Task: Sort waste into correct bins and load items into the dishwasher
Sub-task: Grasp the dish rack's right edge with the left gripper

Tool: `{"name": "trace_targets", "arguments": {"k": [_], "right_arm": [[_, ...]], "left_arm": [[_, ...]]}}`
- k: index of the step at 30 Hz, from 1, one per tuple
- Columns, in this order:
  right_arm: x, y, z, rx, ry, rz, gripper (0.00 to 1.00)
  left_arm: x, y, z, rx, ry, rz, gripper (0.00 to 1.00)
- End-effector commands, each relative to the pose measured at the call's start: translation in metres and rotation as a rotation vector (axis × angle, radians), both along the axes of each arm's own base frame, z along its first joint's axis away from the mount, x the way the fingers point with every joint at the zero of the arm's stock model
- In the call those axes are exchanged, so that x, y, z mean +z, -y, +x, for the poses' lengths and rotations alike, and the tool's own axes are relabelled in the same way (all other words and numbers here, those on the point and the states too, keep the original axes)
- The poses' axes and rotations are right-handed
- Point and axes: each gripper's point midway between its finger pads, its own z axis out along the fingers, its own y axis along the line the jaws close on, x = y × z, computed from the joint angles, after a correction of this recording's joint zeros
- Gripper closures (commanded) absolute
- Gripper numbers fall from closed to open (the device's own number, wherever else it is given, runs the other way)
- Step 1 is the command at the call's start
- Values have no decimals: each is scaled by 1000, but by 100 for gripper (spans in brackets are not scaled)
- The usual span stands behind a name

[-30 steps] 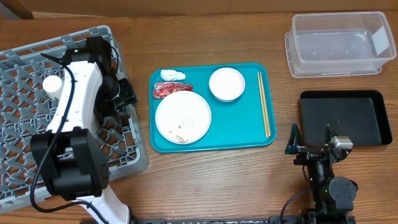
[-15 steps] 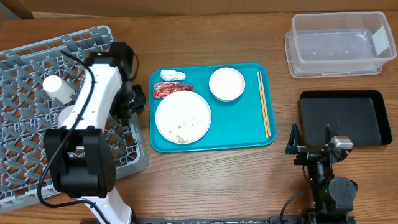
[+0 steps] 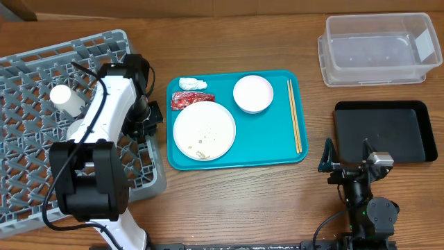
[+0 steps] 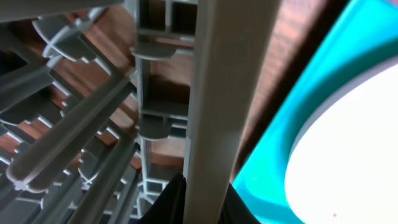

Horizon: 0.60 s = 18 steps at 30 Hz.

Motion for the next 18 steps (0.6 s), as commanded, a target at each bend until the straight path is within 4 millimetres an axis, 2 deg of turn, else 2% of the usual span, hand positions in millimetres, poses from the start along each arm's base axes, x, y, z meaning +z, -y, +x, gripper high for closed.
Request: {"name": "trace_targets", "arguments": {"k": [1,4,7,10,18], "right_arm": [[-1,0,0,-1,6,-7,0],[-1,0,0,-1,7,-7,0],[-1,0,0,-1,7,-7,0],[-1,0,0,-1,6,-7,0],[-1,0,0,-1,7,-7,1]], "left_arm": [[1,14,-18,-6,-66,-64,91],[4,14,-27,-15,-101,-65,89],[6,13,-34,-33,-134,-66,80],[7,12,-38,-64,-150,-63,78],[16,-29,-54,-61,-223,178,87]]}}
